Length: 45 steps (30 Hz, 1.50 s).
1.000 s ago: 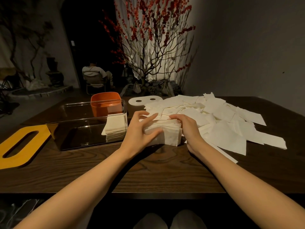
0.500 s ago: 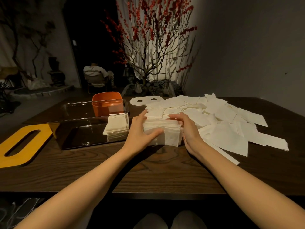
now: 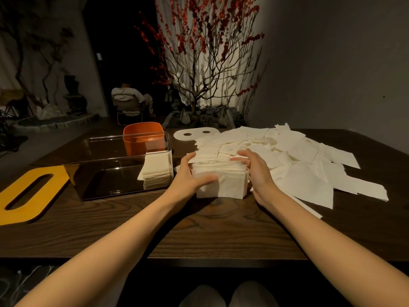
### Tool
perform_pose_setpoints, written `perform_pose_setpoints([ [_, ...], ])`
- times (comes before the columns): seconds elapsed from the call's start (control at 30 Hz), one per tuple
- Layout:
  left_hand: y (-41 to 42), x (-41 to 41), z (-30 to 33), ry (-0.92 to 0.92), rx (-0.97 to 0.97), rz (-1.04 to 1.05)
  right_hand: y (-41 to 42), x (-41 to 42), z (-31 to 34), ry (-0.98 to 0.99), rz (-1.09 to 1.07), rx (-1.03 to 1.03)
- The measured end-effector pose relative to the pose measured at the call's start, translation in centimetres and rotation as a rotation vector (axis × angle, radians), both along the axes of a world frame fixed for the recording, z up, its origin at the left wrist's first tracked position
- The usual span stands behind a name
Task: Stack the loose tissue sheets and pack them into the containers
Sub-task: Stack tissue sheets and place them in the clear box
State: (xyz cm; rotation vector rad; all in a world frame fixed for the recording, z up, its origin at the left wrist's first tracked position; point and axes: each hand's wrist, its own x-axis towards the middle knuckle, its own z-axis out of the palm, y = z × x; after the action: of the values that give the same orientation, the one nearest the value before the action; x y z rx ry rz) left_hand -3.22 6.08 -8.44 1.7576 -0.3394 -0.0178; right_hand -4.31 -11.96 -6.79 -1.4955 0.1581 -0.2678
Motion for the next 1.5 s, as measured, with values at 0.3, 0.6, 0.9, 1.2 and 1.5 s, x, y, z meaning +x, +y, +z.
perform_pose_setpoints([
  [0.3, -0.7, -0.4, 0.2, 0.038, -0.128, -0.040, 1.5, 0.1, 0.5, -0.063, 0.123, 0.126],
  [0.6, -0.5, -0.7, -0.2, -0.499, 0.249, 0.003, 0.9, -0.3, 1.1, -0.083, 0.034, -0.035],
  [0.9, -0.2, -0.1, -0.4, -0.533, 0.315, 0.072, 0.6, 0.0, 1.0, -0.078, -0.098, -0.153],
  [1.2, -0.2, -0.3, -0.3, -0.523, 0.271, 0.097, 1.0, -0.2, 0.7, -0.097, -0.095, -0.363],
  [1.5, -0.1, -0.8, -0.1, -0.507, 0.288, 0.148, 0.3, -1.2, -0.3, -0.324, 0.022, -1.177],
])
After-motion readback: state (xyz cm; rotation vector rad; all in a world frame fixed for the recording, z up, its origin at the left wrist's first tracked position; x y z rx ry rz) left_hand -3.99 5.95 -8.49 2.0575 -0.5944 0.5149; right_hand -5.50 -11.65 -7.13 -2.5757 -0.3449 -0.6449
